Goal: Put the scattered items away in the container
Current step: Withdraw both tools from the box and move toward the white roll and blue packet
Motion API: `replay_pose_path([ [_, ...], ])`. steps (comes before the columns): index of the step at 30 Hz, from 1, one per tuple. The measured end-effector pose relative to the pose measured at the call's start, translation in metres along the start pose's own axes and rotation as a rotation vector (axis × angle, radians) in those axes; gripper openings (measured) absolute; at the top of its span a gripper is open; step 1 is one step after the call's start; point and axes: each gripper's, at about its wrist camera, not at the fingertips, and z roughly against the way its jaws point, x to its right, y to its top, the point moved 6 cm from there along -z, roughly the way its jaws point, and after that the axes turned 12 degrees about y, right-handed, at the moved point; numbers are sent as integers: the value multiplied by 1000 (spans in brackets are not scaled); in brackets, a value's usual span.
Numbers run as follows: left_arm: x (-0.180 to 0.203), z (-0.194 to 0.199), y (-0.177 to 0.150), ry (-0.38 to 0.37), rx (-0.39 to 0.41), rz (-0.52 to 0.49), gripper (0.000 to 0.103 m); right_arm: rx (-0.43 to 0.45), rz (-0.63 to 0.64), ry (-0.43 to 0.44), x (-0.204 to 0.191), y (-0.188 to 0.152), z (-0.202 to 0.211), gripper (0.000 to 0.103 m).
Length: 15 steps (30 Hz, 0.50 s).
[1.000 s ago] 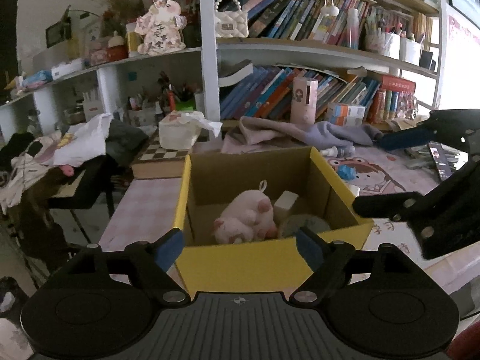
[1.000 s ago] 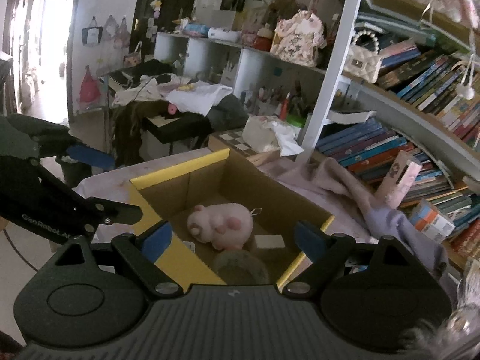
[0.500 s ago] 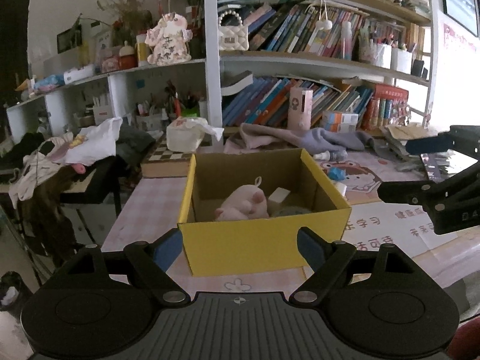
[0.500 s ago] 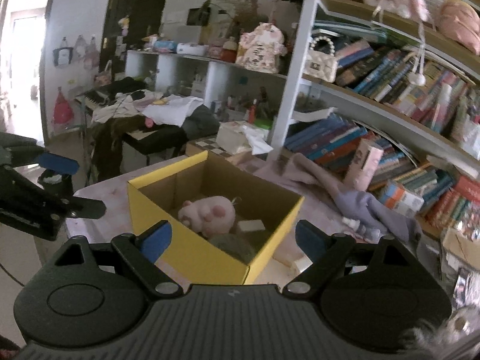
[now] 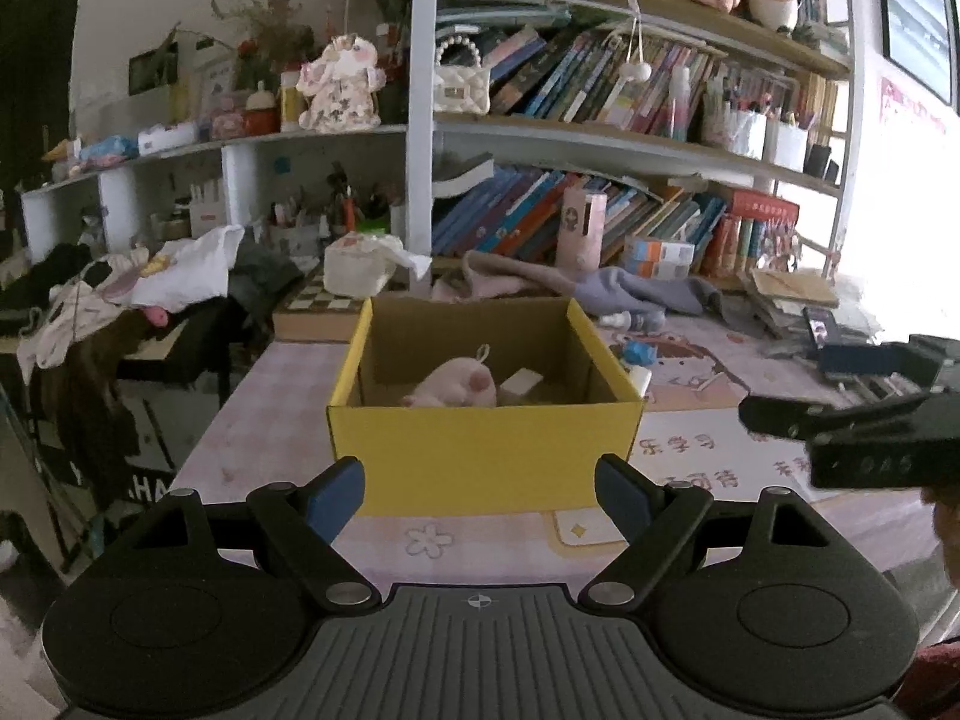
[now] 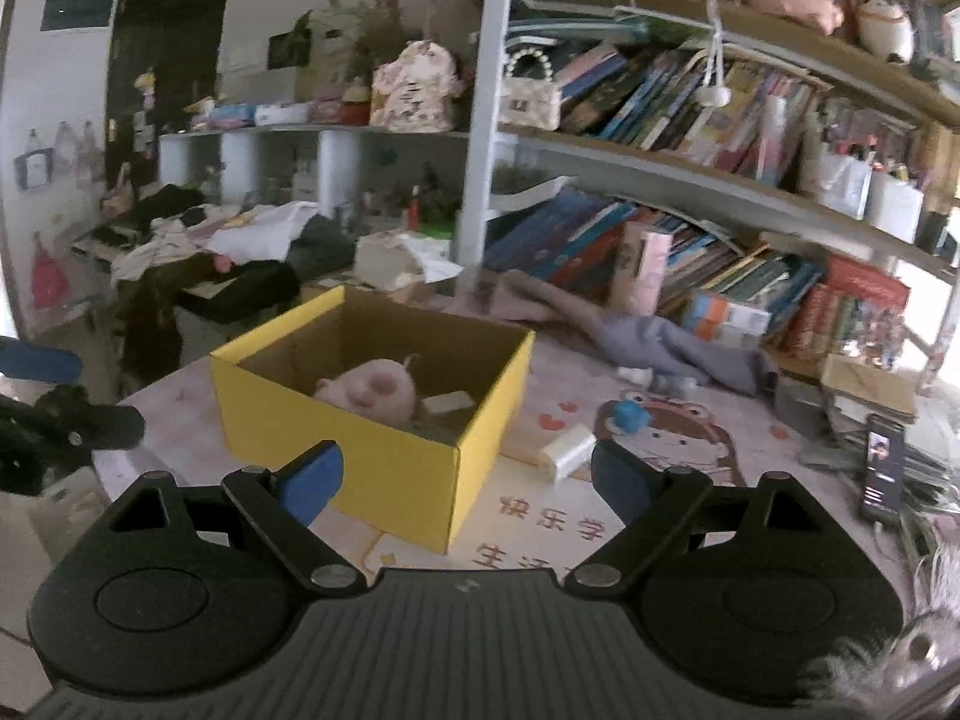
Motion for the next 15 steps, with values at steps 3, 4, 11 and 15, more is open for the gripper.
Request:
replay_pose_path([
  [3, 4, 5, -5, 17, 27, -12, 88, 4, -9, -16, -2, -10, 4, 90],
  [4, 6, 6, -8, 21, 29, -18, 89, 2, -9, -22, -3, -13, 5, 90],
  [11, 21, 2, -25, -14, -16, -59, 89, -66, -28, -17, -7, -28, 4, 90],
  [15, 29, 1, -30, -42, -34, -68, 89, -80, -3, -12, -14, -32, 6, 90],
])
